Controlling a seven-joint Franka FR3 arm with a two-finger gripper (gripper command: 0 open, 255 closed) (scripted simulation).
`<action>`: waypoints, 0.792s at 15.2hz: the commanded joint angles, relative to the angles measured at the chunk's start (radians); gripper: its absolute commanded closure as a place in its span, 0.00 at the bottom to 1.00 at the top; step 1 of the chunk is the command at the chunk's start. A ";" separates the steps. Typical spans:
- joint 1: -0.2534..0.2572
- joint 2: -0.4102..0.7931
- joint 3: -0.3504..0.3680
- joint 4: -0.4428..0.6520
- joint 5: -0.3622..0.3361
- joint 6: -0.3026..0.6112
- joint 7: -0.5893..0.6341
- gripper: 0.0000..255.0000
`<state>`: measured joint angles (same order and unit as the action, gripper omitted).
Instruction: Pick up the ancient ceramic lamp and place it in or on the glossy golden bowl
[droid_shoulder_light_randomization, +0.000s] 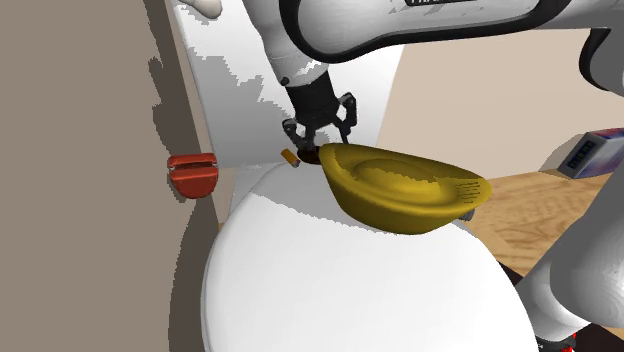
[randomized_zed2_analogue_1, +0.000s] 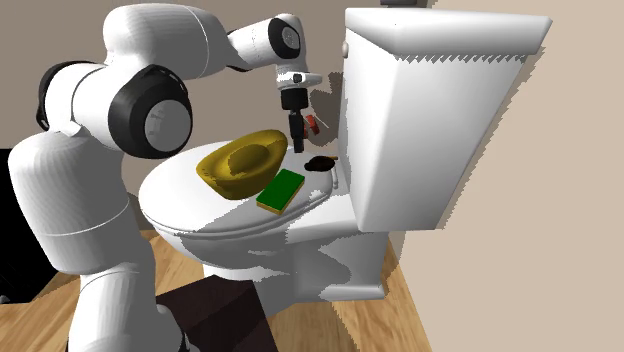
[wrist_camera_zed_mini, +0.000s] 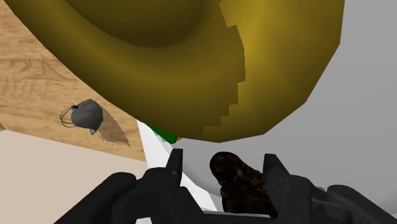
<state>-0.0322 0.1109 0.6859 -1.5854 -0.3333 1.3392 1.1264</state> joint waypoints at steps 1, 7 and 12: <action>0.000 0.000 0.000 0.000 0.000 0.000 0.000 1.00; 0.000 0.000 0.000 0.000 0.000 0.000 0.000 1.00; -0.115 -0.130 -0.046 -0.141 0.186 0.235 -0.354 0.00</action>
<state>-0.1014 0.0322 0.6596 -1.6654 -0.2321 1.4645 0.9533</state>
